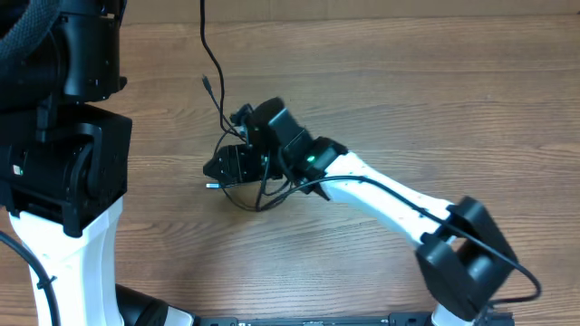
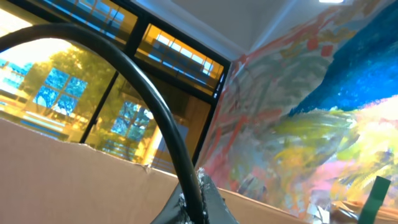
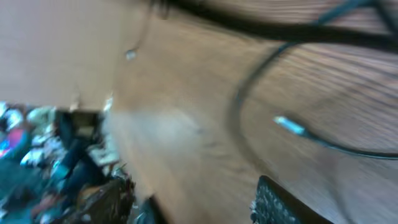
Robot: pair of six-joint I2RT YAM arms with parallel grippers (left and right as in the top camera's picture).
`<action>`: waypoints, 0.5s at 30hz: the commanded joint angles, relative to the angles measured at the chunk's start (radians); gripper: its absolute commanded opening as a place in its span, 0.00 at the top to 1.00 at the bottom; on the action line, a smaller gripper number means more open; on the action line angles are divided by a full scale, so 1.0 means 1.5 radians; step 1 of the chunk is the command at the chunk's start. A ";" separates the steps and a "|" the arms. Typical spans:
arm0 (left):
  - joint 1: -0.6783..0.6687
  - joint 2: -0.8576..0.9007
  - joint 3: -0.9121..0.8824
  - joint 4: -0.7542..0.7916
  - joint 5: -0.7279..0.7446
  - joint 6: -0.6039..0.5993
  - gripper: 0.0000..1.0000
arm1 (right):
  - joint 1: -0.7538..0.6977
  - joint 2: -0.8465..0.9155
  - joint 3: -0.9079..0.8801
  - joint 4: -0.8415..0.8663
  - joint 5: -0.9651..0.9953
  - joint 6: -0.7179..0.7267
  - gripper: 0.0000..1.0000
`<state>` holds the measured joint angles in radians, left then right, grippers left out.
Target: Untangle cables
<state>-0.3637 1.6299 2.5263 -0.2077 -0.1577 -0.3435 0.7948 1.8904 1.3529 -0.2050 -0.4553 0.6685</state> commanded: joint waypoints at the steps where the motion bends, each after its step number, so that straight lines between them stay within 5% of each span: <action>1: 0.007 -0.002 0.006 0.007 -0.007 0.012 0.96 | -0.003 0.069 -0.008 0.067 0.176 0.040 0.36; 3: 0.007 -0.002 0.006 0.013 -0.007 0.012 0.96 | 0.000 0.114 -0.008 0.123 0.169 0.035 0.35; 4: 0.007 -0.002 0.006 0.016 -0.009 0.012 0.96 | 0.002 0.135 -0.008 0.135 0.166 0.042 0.42; 6: 0.008 -0.002 0.006 0.006 -0.071 0.044 0.96 | -0.021 0.125 -0.007 0.064 0.165 0.043 0.85; 7: 0.008 -0.002 0.006 -0.001 -0.103 0.064 0.96 | -0.045 0.108 -0.007 0.007 0.161 0.043 0.92; 12: 0.101 -0.002 0.006 -0.061 -0.146 0.100 0.96 | -0.193 -0.053 -0.007 -0.324 0.163 -0.058 0.96; 15: 0.130 -0.002 0.006 -0.143 -0.102 0.100 0.96 | -0.252 -0.063 -0.007 -0.376 0.060 -0.155 0.94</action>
<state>-0.1905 1.6302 2.5263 -0.3592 -0.3534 -0.2241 0.4492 1.8019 1.3354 -0.7650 -0.2443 0.5838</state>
